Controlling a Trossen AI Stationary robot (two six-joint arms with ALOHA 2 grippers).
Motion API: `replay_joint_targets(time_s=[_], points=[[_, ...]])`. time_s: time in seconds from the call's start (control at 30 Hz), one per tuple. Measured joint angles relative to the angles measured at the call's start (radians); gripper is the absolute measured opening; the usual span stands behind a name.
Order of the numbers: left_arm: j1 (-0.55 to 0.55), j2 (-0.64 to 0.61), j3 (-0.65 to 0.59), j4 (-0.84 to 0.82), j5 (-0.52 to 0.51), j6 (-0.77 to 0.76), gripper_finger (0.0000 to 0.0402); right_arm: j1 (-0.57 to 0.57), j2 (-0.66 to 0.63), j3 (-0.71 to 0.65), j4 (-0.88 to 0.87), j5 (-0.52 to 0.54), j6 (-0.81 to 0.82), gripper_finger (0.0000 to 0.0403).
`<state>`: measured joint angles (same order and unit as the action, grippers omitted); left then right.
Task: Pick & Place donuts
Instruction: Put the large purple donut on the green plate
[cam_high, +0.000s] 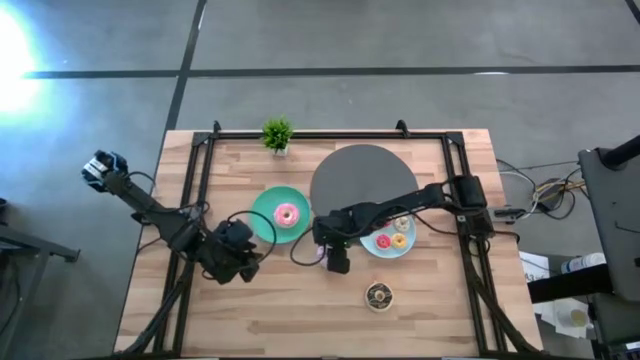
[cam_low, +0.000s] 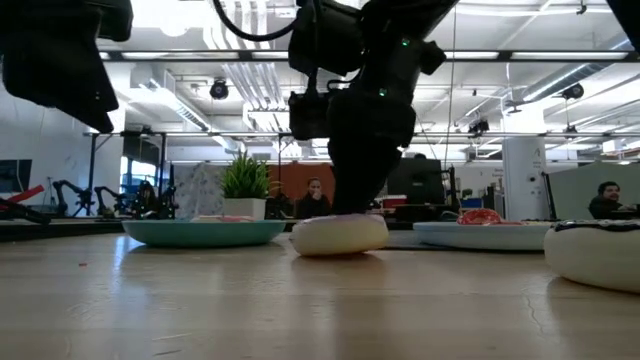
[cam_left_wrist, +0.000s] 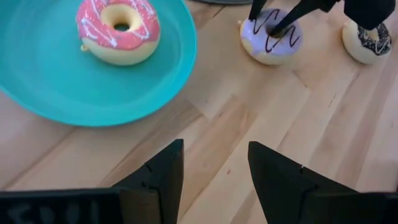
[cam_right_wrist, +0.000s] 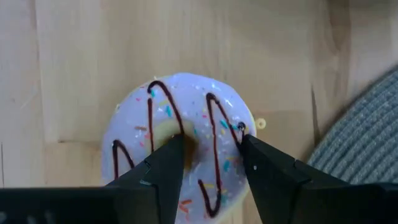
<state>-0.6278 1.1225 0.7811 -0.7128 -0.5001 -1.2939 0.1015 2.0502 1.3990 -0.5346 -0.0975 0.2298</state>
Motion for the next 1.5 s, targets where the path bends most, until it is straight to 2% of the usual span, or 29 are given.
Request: replay_joint_targets(time_s=[0.1,0.23,0.33,0.4,0.57,0.73,0.93,1.17,1.3,1.4,1.5], points=[[-0.017,0.0,0.0,-0.022,0.0,-0.02,0.0153,-0.001,0.01,0.037,-0.033,0.01,-0.002,0.0129],[-0.026,0.0,0.0,-0.047,-0.004,-0.024,0.0153,-0.007,0.006,0.051,-0.053,0.068,-0.025,0.0076],[-0.029,0.0,0.0,-0.052,-0.019,-0.024,0.0153,-0.023,0.004,0.051,-0.073,0.046,-0.024,0.003],[-0.03,-0.001,0.0,-0.056,-0.019,-0.025,0.0153,-0.028,-0.004,0.051,-0.076,0.029,-0.021,0.0017],[-0.059,-0.003,0.0,-0.055,-0.028,-0.062,0.0153,-0.043,-0.076,0.101,-0.057,0.05,-0.021,0.0014],[-0.129,-0.008,0.0,-0.061,-0.092,-0.159,0.0153,-0.141,-0.081,0.21,0.009,0.078,-0.023,0.0014],[-0.212,-0.022,0.002,-0.1,-0.197,-0.325,0.0153,-0.235,0.1,0.423,0.012,0.038,-0.042,0.0013],[-0.261,-0.022,0.016,-0.123,-0.206,-0.42,0.0153,-0.248,0.344,0.768,-0.079,0.018,-0.177,0.0013],[-0.286,-0.022,0.022,-0.134,-0.21,-0.46,0.0153,-0.252,0.444,0.921,-0.103,0.018,-0.188,0.0013],[-0.313,-0.022,0.032,-0.165,-0.241,-0.506,0.0153,-0.255,0.485,0.958,-0.103,0.018,-0.191,0.0016],[-0.34,-0.024,0.045,-0.22,-0.272,-0.559,0.0153,-0.256,0.49,0.943,-0.125,0.02,-0.206,0.0041]])
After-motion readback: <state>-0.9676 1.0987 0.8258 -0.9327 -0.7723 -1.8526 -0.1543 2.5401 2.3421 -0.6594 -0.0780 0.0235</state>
